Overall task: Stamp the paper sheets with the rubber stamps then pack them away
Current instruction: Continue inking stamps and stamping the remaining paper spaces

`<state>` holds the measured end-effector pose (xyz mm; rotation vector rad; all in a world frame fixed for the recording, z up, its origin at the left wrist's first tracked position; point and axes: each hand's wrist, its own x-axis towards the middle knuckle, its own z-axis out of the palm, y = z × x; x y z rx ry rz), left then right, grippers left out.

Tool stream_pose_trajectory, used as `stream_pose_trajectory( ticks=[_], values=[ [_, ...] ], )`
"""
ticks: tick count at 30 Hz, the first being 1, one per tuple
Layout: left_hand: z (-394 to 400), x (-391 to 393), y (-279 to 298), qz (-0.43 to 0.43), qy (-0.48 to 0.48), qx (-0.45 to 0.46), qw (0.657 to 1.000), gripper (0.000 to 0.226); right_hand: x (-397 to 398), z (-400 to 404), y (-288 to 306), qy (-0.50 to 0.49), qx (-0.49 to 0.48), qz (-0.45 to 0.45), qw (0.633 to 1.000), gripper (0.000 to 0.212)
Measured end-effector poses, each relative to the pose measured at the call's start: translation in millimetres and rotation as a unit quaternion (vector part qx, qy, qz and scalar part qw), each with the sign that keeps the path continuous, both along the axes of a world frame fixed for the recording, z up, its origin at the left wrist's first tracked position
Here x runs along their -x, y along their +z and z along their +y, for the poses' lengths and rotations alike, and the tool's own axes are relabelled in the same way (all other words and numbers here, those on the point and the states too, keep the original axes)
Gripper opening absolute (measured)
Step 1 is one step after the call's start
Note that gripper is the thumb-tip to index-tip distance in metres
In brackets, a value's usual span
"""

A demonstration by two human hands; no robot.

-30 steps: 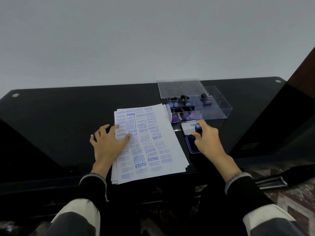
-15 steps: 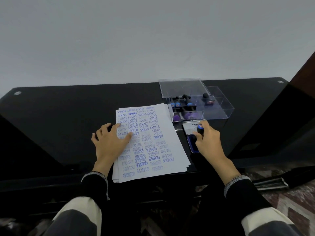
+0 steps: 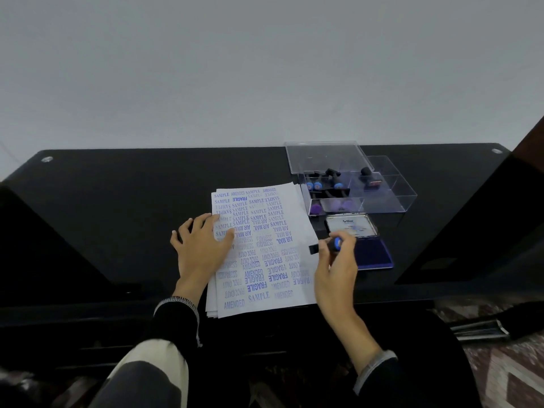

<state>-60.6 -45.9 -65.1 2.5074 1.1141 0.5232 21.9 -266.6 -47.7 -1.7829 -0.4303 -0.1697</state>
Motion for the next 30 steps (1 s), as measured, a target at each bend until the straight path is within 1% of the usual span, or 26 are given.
stream_pose_trajectory(
  ticks=[3,7,13,18,21,24,27,30],
  values=[
    [-0.6,0.3,0.4,-0.006,-0.002,0.007,1.0,0.051,5.9,11.5,-8.0,0.028,0.005,0.02,0.999,0.012],
    [0.6,-0.6,-1.1,-0.017,0.008,0.012,1.0,0.05,-9.9,20.1,-6.9,0.05,0.021,0.032,0.998,0.008],
    [2.8,-1.7,-1.8,-0.046,0.041,0.027,0.998,0.053,-35.7,48.0,-4.0,0.079,0.025,0.025,0.996,0.009],
    [4.2,-3.8,-5.7,-0.006,0.041,0.009,0.999,0.061,-50.5,63.0,-0.3,0.103,0.04,0.023,0.994,0.011],
    [3.6,-5.3,-5.9,0.01,0.04,0.007,0.999,0.065,-49.8,57.9,1.3,0.108,0.037,0.024,0.993,0.015],
    [3.5,-5.4,-6.3,0.017,0.04,0.003,0.999,0.066,-46.7,44.9,2.4,0.117,0.054,0.016,0.992,0.02],
    [3.3,-5.2,-6.8,0.018,0.039,-0.001,0.999,0.066,-41.5,31.4,3.5,0.15,0.069,0.011,0.986,0.023],
    [4.0,-4.7,-7.3,0.017,0.038,-0.004,0.999,0.067,-34.7,23.2,-0.3,0.184,0.096,-0.015,0.978,0.023]
  ],
)
